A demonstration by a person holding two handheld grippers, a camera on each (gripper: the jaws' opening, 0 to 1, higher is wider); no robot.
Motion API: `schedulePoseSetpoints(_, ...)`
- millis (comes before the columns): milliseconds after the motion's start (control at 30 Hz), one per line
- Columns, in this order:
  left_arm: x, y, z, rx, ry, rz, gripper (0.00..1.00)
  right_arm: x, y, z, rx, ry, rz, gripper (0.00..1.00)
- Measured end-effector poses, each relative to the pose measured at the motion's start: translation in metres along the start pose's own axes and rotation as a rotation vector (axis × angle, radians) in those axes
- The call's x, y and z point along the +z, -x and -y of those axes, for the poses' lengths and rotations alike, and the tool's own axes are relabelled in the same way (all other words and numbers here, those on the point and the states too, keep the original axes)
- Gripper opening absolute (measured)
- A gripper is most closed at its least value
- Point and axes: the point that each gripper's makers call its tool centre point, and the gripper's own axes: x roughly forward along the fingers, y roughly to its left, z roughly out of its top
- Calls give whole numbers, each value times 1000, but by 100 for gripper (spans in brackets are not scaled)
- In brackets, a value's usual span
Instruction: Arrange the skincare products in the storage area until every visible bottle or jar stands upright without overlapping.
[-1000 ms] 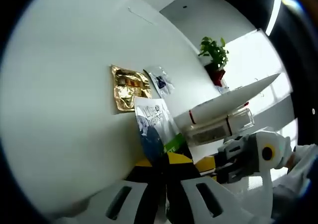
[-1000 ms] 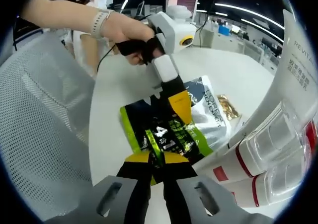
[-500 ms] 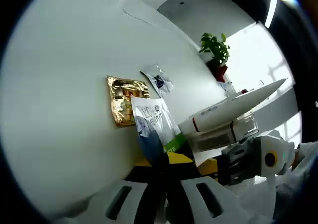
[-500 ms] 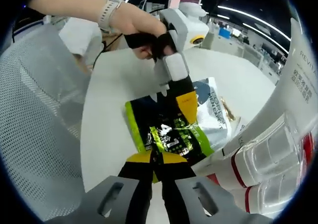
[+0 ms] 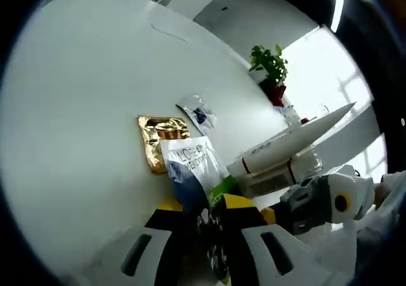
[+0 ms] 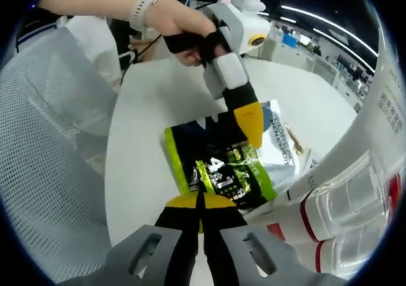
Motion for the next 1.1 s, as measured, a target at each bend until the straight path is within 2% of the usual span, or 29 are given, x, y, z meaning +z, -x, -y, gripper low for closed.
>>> schedulePoseSetpoints(100,12,12,-6,49,-67,42,25,0,0,0,0,0,-1,1)
schedulePoseSetpoints(167,24,22,-5,63,-117,92,27,0,0,0,0,1,0,1)
schedulePoseSetpoints(200,25,24,-3,61,-130,98,29,0,0,0,1,0,1,2)
schedulePoseSetpoints(300,27,31,5,64,-252,92,32,0,-1,-1,4,-6,3,2)
schedulePoseSetpoints(400,19,31,8,106,-390,48,32,0,-1,-1,3,-4,2,2)
schedulePoseSetpoints(467,8,26,16,89,-444,3,33,1,0,-1,3,-4,2,2)
schedulePoseSetpoints(567,2,18,7,91,-468,-40,34,1,-1,-1,3,-5,1,2)
schedulePoseSetpoints(667,-3,9,8,89,-455,-54,34,1,-1,-2,2,0,1,2)
schedulePoseSetpoints(767,-5,5,-2,114,-456,-80,34,1,-1,-2,-1,7,1,2)
schedulePoseSetpoints(1000,0,3,-18,132,-418,-84,32,2,-1,-2,2,10,2,2)
schedulePoseSetpoints(1100,-1,2,-21,141,-429,-93,32,2,-1,-2,5,10,1,2)
